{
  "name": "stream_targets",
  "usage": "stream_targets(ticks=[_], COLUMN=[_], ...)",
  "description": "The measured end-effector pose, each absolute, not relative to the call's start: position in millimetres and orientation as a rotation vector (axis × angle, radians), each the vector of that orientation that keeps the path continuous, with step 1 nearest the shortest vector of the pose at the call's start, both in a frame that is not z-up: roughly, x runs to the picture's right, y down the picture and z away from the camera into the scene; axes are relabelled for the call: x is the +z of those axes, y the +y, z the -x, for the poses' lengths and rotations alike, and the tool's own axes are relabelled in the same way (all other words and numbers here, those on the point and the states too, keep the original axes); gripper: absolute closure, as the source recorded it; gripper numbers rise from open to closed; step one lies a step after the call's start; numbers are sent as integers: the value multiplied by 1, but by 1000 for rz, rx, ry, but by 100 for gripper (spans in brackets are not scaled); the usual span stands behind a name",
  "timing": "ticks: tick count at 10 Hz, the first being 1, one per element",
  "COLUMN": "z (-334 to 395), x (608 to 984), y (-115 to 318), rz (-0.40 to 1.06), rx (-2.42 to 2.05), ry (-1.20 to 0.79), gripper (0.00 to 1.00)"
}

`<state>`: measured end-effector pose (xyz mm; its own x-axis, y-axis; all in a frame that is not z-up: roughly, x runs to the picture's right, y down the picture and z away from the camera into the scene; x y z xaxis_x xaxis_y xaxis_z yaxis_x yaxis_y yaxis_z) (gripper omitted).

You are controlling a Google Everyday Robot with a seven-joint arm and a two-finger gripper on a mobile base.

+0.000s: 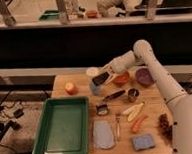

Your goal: Place eraser in plastic cup

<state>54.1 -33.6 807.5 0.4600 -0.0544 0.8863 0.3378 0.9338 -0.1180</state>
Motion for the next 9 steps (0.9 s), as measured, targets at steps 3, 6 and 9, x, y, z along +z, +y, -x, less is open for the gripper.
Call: stream_targets(ticks=[3,6,9], z=[-43,-29,-15], x=[815,821,833], y=[-37,-40,-36], rz=[314,337,370], rx=[-269,-290,-316], ry=[-1037,-1024,-1010], gripper=[100,100,100])
